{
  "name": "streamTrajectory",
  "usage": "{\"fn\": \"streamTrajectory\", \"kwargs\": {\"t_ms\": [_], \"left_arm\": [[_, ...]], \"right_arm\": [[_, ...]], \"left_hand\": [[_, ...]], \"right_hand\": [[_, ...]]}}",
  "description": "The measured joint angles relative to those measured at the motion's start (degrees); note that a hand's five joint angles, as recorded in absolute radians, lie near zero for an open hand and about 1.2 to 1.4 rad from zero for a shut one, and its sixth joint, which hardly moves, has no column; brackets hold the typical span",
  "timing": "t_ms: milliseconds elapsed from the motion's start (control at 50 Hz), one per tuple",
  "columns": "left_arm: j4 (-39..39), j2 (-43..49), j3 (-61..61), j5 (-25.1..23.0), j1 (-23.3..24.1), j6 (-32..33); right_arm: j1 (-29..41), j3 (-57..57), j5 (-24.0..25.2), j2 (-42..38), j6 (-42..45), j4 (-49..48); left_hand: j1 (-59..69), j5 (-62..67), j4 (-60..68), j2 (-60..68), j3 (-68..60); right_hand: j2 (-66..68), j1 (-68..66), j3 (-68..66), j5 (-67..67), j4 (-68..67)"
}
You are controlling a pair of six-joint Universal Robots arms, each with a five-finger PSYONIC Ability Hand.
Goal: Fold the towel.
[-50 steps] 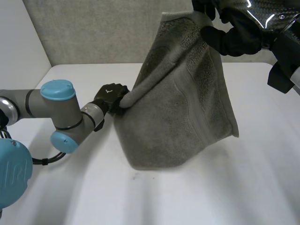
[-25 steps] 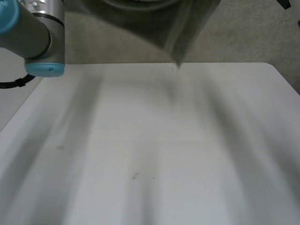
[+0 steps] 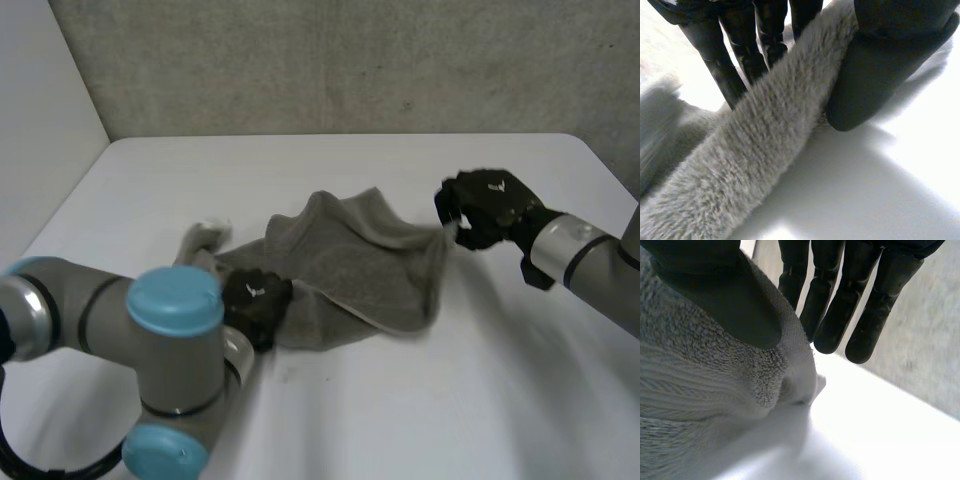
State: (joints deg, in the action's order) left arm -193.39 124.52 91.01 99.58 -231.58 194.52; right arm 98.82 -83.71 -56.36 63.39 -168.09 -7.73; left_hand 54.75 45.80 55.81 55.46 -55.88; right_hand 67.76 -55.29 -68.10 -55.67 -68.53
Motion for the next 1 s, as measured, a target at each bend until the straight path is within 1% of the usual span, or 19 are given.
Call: {"fn": "streamTrajectory", "kwargs": {"t_ms": [40,80,100,120,180,200,220,240,280,340,460,640,700,840,920,1000], "left_arm": [[1.6,0.0,0.2,1.4,1.5,-0.1],[4.5,-0.6,0.1,2.9,3.0,-0.2],[5.7,-1.1,-0.1,3.4,3.5,-0.3],[5.7,-1.1,-0.1,3.4,3.5,-0.3],[10.2,-3.8,-0.8,4.2,4.1,-0.4],[10.2,-3.8,-0.8,4.2,4.1,-0.4],[11.4,-5.2,-1.2,4.3,4.1,-0.4],[12.0,-6.0,-1.4,4.3,4.0,-0.5],[12.9,-7.8,-1.9,4.3,3.6,-0.5],[13.4,-10.4,-3.0,4.0,2.0,-0.5],[13.1,-13.4,-5.7,3.1,-2.5,-0.3],[14.4,-12.7,-9.2,-0.5,-8.2,-1.0],[16.3,-12.1,-9.3,-1.4,-9.7,-2.8],[22.5,-10.2,-10.4,-2.1,-12.0,-10.1],[26.3,-6.9,-12.9,-2.0,-13.0,-14.6],[28.2,-3.1,-15.7,-1.7,-13.0,-16.2]], "right_arm": [[-0.4,-0.6,-0.9,0.2,3.2,2.0],[-0.9,-1.3,-2.1,0.8,6.2,3.6],[-1.2,-1.6,-2.6,1.2,7.1,4.0],[-1.2,-1.6,-2.6,1.2,7.1,4.0],[-2.3,-2.9,-3.8,2.9,8.2,4.3],[-2.3,-2.9,-3.8,2.9,8.2,4.3],[-2.7,-3.5,-4.0,3.5,8.3,4.2],[-3.0,-4.0,-4.1,3.9,8.2,4.0],[-3.6,-4.8,-4.1,4.6,8.0,3.7],[-4.2,-6.5,-4.0,5.4,7.6,3.0],[-4.8,-9.9,-3.9,6.6,7.2,1.6],[-5.7,-12.5,-4.1,7.1,7.2,-0.3],[-5.8,-12.6,-4.1,7.0,7.2,-0.5],[-5.9,-12.6,-4.0,6.8,7.3,-0.5],[-5.7,-12.9,-4.0,6.6,7.3,-0.6],[-5.5,-13.4,-4.0,6.6,7.3,-0.7]], "left_hand": [[-6.3,-6.6,-6.6,-6.6,6.6],[-7.7,-7.8,-7.8,-7.6,8.0],[-11.4,-12.6,-12.6,-12.2,12.5],[-11.4,-12.6,-12.6,-12.2,12.5],[-22.8,-23.4,-23.3,-22.8,23.3],[-22.8,-23.4,-23.3,-22.8,23.3],[-26.6,-28.0,-28.2,-27.7,28.1],[-26.6,-28.0,-28.2,-27.7,28.1],[-32.5,-33.6,-33.6,-33.1,33.5],[-36.9,-38.1,-38.1,-37.7,38.0],[-38.0,-39.6,-39.6,-39.2,39.5],[-38.4,-39.9,-39.8,-39.4,39.8],[-38.4,-39.7,-39.7,-39.3,39.7],[-36.6,-37.8,-37.6,-37.3,37.7],[-32.5,-33.7,-33.7,-33.3,33.7],[-31.8,-32.7,-32.8,-32.4,32.8]], "right_hand": [[0.0,0.0,0.0,0.0,0.0],[0.0,0.0,0.0,0.0,0.0],[0.0,0.0,0.0,0.0,0.0],[0.0,0.0,0.0,0.0,0.0],[0.0,0.0,0.0,0.0,0.0],[0.0,0.0,0.0,0.0,0.0],[0.0,0.0,0.0,0.0,0.0],[0.0,0.0,0.0,0.0,0.0],[0.0,0.0,0.0,0.0,0.0],[0.0,0.0,0.0,0.0,0.0],[0.0,0.0,0.0,0.0,0.0],[0.0,0.0,0.0,0.0,0.0],[0.0,0.0,0.0,0.0,0.0],[0.0,0.0,0.0,0.0,0.0],[0.0,0.0,0.0,0.0,0.0],[0.0,0.0,0.0,0.0,0.0]]}}
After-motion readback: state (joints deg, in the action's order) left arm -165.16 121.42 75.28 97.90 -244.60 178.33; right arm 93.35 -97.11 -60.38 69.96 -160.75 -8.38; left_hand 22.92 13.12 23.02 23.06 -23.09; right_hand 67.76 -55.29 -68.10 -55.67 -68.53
